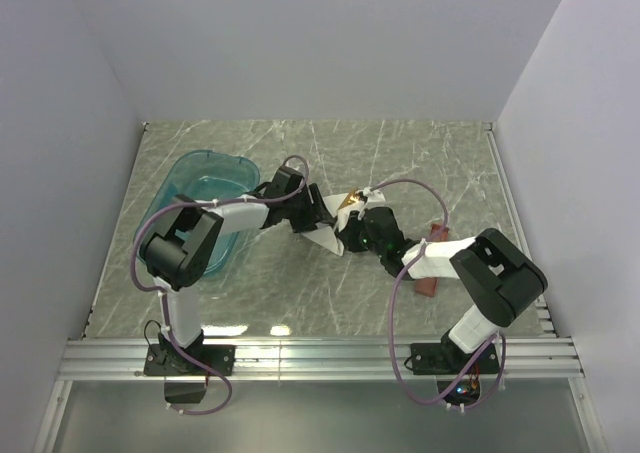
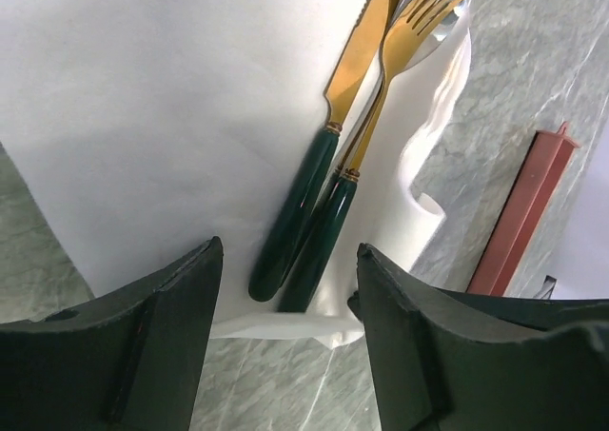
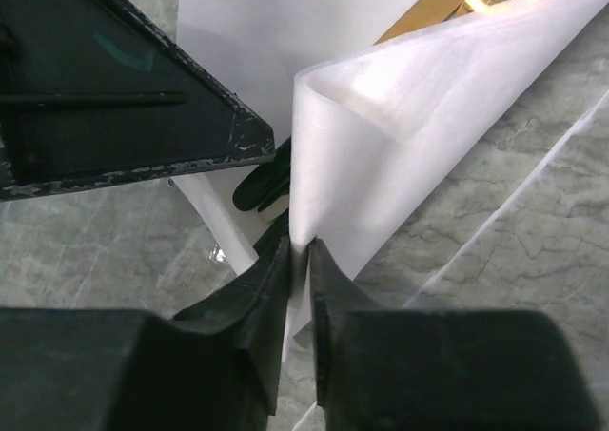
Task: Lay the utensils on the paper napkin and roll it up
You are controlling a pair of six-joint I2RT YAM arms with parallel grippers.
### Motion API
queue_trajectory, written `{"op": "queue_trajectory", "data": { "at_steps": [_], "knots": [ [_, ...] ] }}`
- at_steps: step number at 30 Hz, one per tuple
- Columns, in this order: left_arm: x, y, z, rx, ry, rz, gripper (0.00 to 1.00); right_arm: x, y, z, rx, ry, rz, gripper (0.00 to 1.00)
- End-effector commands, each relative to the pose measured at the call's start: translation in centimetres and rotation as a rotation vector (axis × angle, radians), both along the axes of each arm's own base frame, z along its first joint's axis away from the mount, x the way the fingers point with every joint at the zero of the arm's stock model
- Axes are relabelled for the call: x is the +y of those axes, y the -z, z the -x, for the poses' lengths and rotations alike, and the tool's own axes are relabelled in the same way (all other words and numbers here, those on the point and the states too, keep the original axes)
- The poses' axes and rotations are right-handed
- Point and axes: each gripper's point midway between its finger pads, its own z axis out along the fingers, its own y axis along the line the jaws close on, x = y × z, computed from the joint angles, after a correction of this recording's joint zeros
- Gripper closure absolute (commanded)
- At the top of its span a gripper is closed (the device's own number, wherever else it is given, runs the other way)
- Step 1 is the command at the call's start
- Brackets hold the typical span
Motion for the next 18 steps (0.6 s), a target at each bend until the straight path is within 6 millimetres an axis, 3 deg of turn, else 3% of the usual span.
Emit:
{"op": "queue_trajectory", "data": {
  "at_steps": [1,4,6,9,11,13,14,15,18],
  "knots": [
    [0.3,-3.5,-1.0,-0.098,0.01,0.005,0.36,0.9,-1.1,-1.0,-0.042,0.002,0.002,0.81],
    [1.2,-5.2,-1.6,-0.161,-0.004,-0.037,0.36,0.4,-0.8,-1.2,-0.033,0.033,0.017,0.85],
    [3.0,-5.9,-2.3,-0.198,-0.054,-0.13,0.36,0.1,-0.5,-1.1,-0.022,0.045,0.027,0.86],
    [6.3,-8.6,-2.4,-0.268,-0.153,-0.243,0.36,0.0,-0.5,-1.2,-0.021,0.051,0.029,0.86],
    [7.8,-8.4,-1.4,-0.274,-0.175,-0.296,0.38,0.1,-0.5,-1.2,-0.021,0.052,0.027,0.86],
    [7.4,-9.0,-0.2,-0.303,-0.139,-0.259,0.41,0.0,-0.4,-1.2,-0.016,0.055,0.029,0.87],
    [7.4,-7.4,1.1,-0.276,-0.109,-0.251,0.46,-0.1,-0.5,-1.3,-0.018,0.059,0.029,0.87],
    [5.9,-8.0,1.5,-0.297,-0.056,-0.167,0.48,-0.1,-0.5,-1.2,-0.016,0.058,0.029,0.87],
    [3.5,-6.0,2.9,-0.262,0.063,-0.072,0.57,-0.3,-0.5,-1.1,-0.017,0.065,0.036,0.87]
  ]
}}
